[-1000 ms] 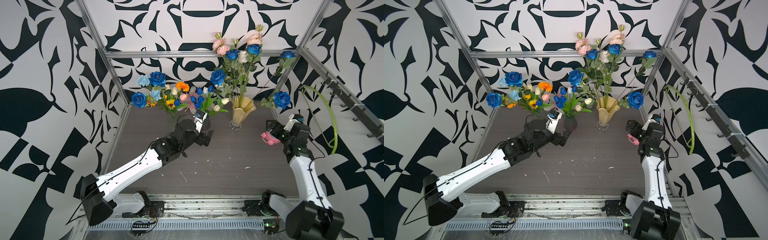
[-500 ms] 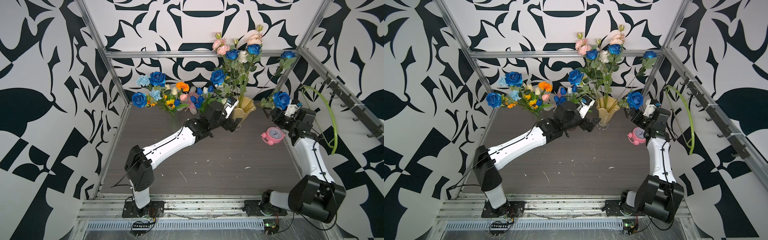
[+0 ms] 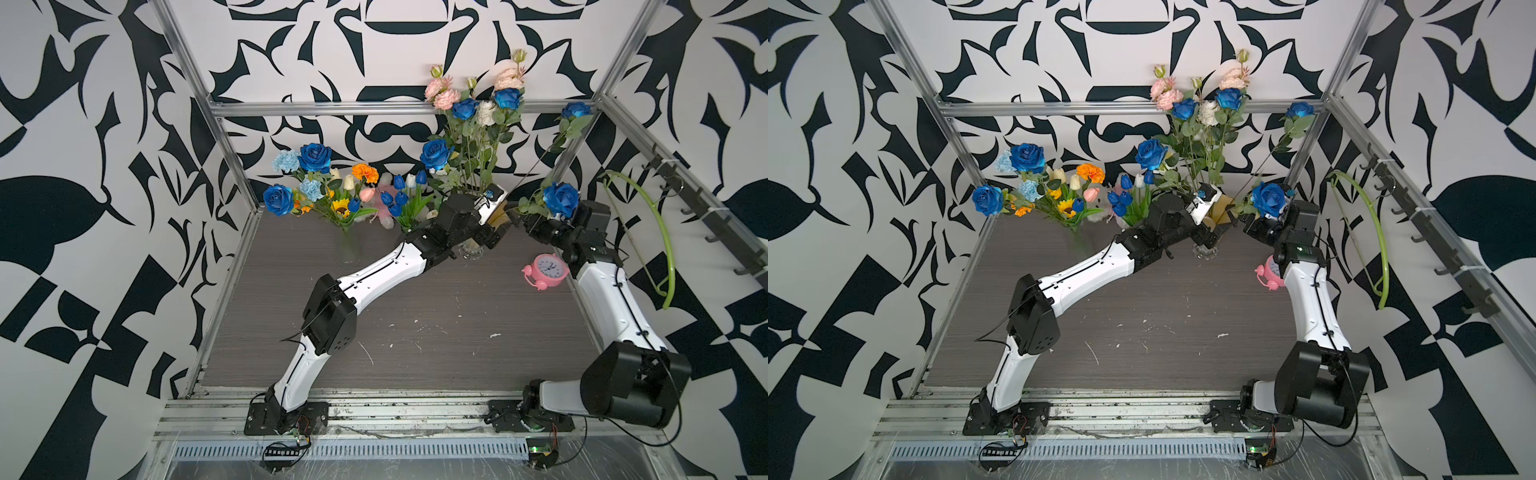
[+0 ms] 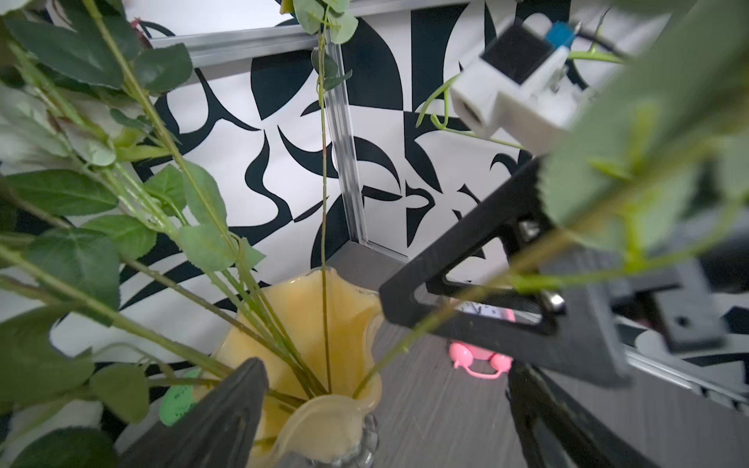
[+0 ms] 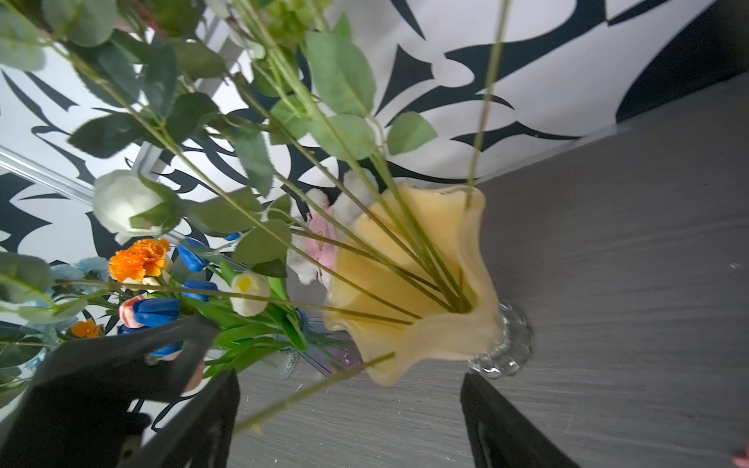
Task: Pick out blue flowers from the vase
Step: Pick up the flower from the vase.
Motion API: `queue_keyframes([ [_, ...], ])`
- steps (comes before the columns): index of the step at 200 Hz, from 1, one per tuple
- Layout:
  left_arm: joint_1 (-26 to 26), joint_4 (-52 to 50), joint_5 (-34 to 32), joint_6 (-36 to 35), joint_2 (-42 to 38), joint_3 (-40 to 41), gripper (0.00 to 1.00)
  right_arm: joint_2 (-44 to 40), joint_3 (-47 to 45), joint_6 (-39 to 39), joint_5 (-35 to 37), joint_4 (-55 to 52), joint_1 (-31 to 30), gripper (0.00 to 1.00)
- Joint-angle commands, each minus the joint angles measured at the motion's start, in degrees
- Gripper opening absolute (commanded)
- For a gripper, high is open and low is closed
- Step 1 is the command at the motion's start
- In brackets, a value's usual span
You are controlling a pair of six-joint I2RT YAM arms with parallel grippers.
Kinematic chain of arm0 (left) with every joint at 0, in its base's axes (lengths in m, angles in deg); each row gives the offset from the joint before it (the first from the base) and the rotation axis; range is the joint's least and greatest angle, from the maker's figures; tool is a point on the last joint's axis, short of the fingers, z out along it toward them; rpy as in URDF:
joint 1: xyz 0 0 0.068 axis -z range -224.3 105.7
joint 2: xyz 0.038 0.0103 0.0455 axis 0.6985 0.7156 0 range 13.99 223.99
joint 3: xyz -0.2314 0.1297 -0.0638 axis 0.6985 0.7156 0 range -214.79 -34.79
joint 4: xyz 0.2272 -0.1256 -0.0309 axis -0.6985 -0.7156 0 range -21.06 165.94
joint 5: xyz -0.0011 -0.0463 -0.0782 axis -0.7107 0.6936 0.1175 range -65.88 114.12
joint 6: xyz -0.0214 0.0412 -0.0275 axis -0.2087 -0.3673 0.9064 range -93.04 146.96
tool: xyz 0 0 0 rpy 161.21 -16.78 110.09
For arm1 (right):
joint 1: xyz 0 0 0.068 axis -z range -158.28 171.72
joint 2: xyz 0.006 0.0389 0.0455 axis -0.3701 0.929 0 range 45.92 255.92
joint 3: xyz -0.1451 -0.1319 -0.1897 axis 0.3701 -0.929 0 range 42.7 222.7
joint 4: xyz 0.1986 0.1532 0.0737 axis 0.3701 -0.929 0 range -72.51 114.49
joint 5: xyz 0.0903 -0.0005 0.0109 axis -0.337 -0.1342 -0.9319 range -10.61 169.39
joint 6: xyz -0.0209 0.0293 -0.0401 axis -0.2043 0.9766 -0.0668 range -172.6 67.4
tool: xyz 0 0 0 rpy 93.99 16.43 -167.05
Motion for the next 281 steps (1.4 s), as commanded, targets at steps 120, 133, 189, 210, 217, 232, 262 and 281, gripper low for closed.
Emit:
queue_keyframes([
  [120, 0.2, 11.9, -0.2, -7.9, 9.6, -10.0, 0.55, -4.6, 6.5, -3.9, 11.0, -3.2, -0.4, 0.85],
  [133, 0.2, 12.1, 0.3, -7.8, 10.2, -10.9, 0.5, -4.8, 6.7, -3.7, 11.0, -3.5, -0.5, 0.85],
  [189, 0.2, 12.9, 1.6, -6.2, 10.5, -11.6, 0.18, -4.8, 8.9, -3.8, 13.2, -4.9, -0.5, 0.85],
  [210, 0.2, 12.5, 1.7, -6.2, 9.5, -11.2, 0.1, -4.9, 8.8, -3.6, 16.6, -5.5, -0.3, 0.85],
  [217, 0.2, 12.4, 1.6, -6.3, 8.8, -10.6, 0.08, -4.6, 8.5, -3.2, 17.4, -5.7, 0.0, 0.85],
  [232, 0.2, 12.9, 1.6, -6.8, 7.0, -9.1, 0.04, -3.8, 7.6, -1.0, 17.0, -5.3, 1.4, 0.85],
  [262, 0.2, 12.4, 2.6, -8.0, 3.9, -8.3, 0.0, 2.3, 8.6, 1.8, 10.8, -4.5, 4.4, 0.82],
  [281, 0.2, 11.7, 4.5, -8.1, 2.2, -8.6, 0.0, 7.5, 13.3, -1.2, 9.3, -10.2, 4.5, 0.77],
])
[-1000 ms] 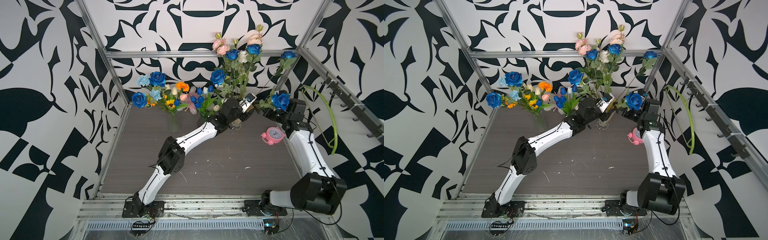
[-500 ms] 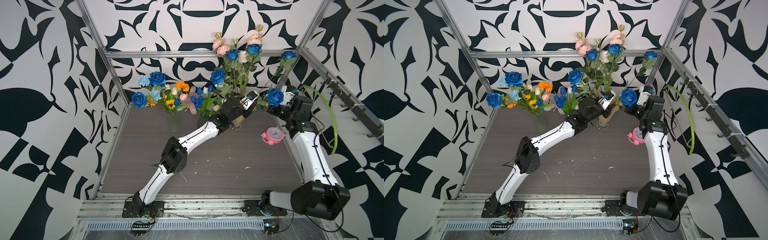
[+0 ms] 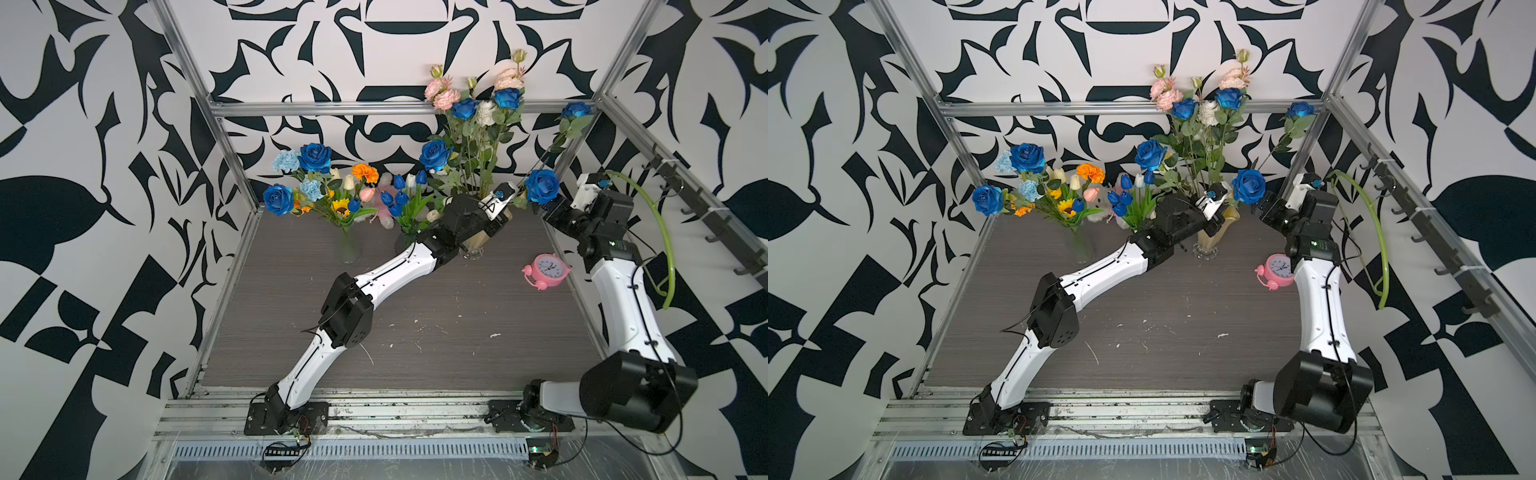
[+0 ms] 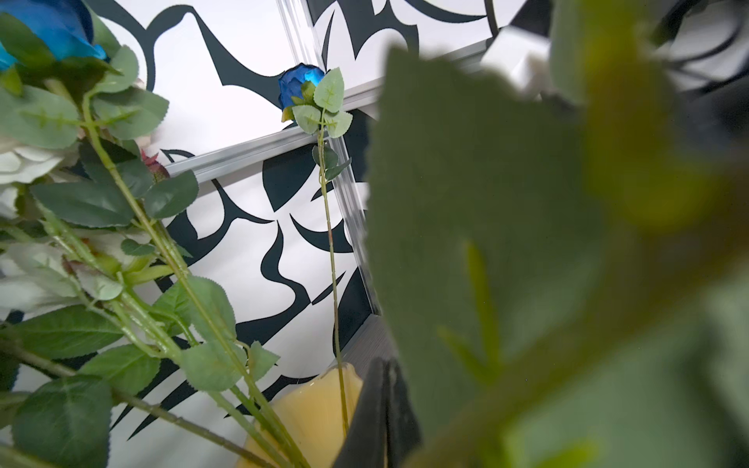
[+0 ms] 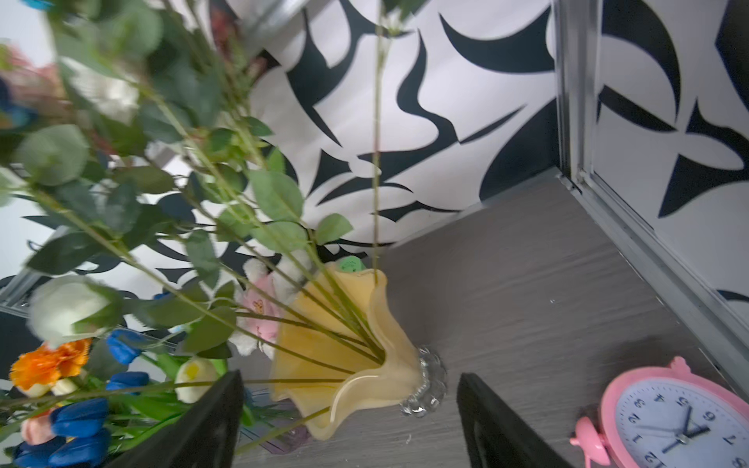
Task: Pick out blue flowers from the vase
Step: Pick up the flower from the vase.
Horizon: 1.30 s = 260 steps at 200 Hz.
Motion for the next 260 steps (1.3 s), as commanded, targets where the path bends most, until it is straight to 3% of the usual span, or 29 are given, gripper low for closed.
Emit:
queue_keyframes([
  [1, 0.2, 0.5, 2.7, -0.5, -5.6, 0.1, 0.0, 5.8, 5.3, -1.2, -3.4, -3.9, 0.3, 0.76],
  [24, 0.5, -0.9, 4.7, -0.4, -8.1, 0.3, 0.0, 9.1, 7.4, -3.2, -4.0, -6.1, 0.2, 0.71],
  [104, 2.5, -12.2, 7.7, -4.8, -20.8, 1.9, 0.0, 14.9, 10.8, -6.8, -7.7, -5.3, -2.5, 0.68],
  [159, 3.8, -32.1, 7.3, -5.4, -33.2, 4.2, 0.0, 20.2, 14.7, -10.1, -5.8, -8.9, -5.4, 0.67],
  [190, 7.1, -45.4, 0.3, -8.1, -39.2, 4.3, 0.0, 21.3, 16.0, -12.1, -4.5, -11.5, -5.6, 0.62],
  [227, 10.8, -62.9, -18.3, -11.3, -40.4, 2.3, 0.0, 21.0, 16.6, -12.6, -3.6, -12.3, -6.1, 0.48],
  [260, 11.4, -75.2, -31.7, -9.8, -37.4, 3.6, 0.0, 21.2, 18.6, -14.5, -1.6, -15.3, -7.1, 0.41],
])
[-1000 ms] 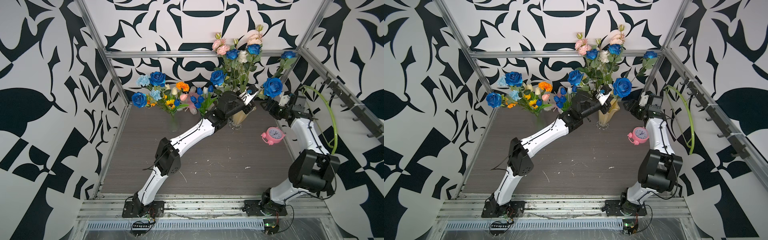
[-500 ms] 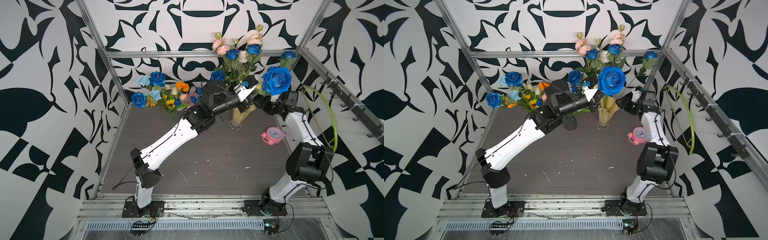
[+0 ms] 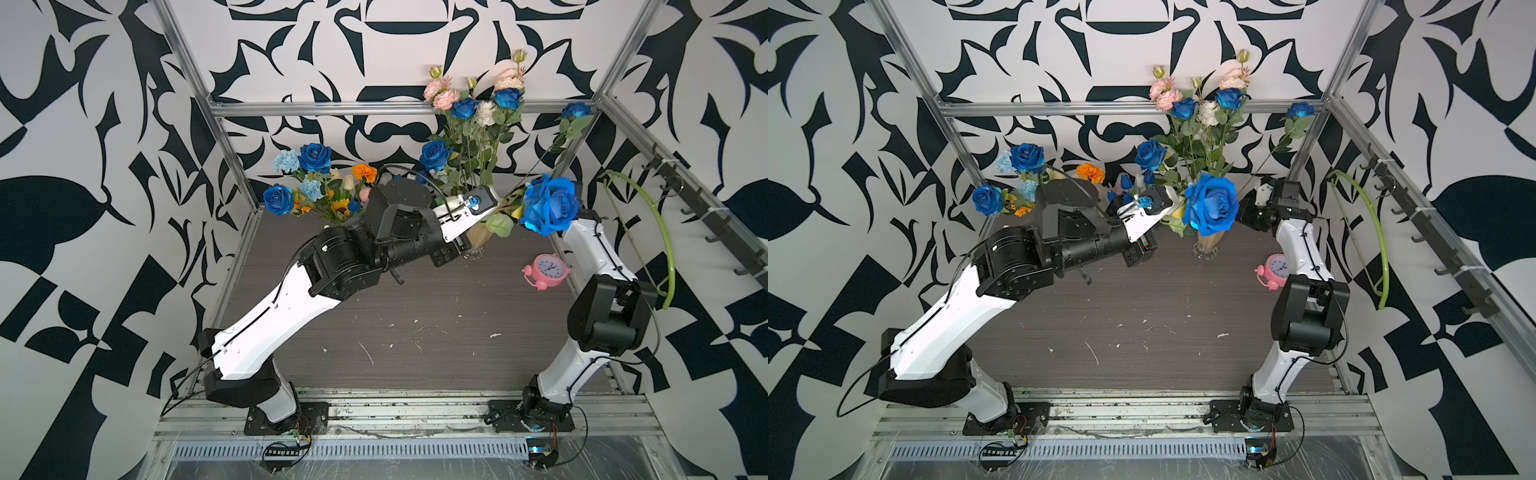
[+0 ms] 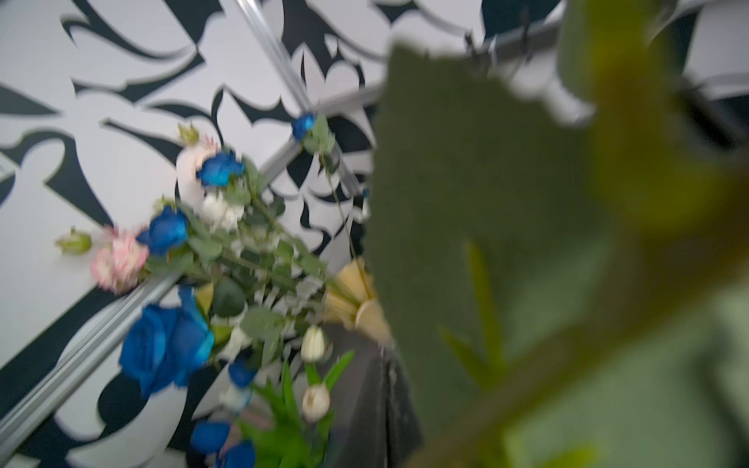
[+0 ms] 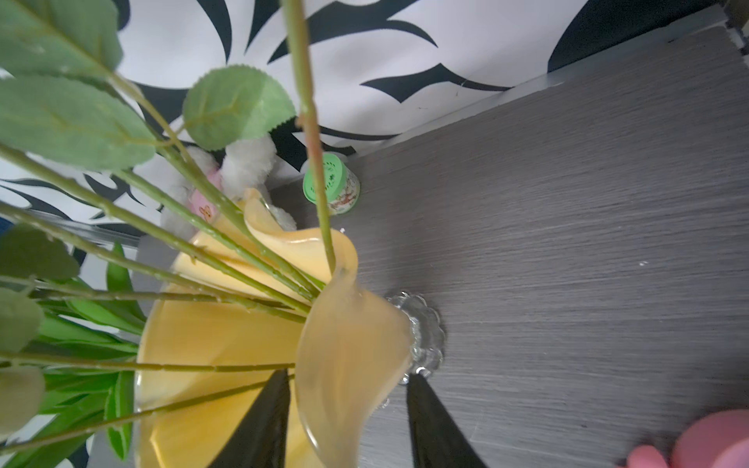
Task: Pick out blue flowers from the vase
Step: Pick up the flower from the vase, then place the flower at the center of the board.
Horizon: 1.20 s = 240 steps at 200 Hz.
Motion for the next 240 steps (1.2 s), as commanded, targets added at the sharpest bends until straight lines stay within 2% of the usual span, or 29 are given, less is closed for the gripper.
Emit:
queue_keyframes([
  [1, 0.1, -15.3, -14.8, 0.1, 3.0, 1.0, 0.0, -1.6, 3.4, -2.5, 2.1, -2.7, -1.2, 0.41],
  [35, -0.2, -16.7, -22.9, -0.7, 5.8, 10.2, 0.0, -0.7, 5.2, -4.2, 3.6, -5.2, -2.0, 0.36],
  [68, -3.1, -14.5, -22.3, -1.1, 12.5, 18.8, 0.0, 1.4, 8.8, -6.2, 5.3, -8.7, -3.3, 0.35],
  [106, -4.1, -4.7, -21.2, -3.2, 21.0, 25.0, 0.0, 4.9, 13.5, -8.1, 8.2, -13.6, -3.8, 0.32],
  [151, -4.8, 3.4, -19.2, -3.6, 28.8, 24.7, 0.0, 7.6, 16.4, -10.3, 10.7, -16.1, -4.0, 0.28],
  [177, -4.9, 5.9, -19.4, -3.3, 32.7, 24.2, 0.0, 8.4, 17.4, -10.6, 11.2, -16.7, -4.2, 0.19],
  [209, -4.9, 6.7, -19.2, -1.6, 36.4, 23.3, 0.0, 8.6, 17.8, -11.2, 12.2, -17.4, -4.4, 0.02],
  [240, -5.1, 7.4, -17.5, -0.3, 38.0, 22.4, 0.15, 7.9, 16.4, -11.7, 13.0, -17.3, -4.4, 0.0],
])
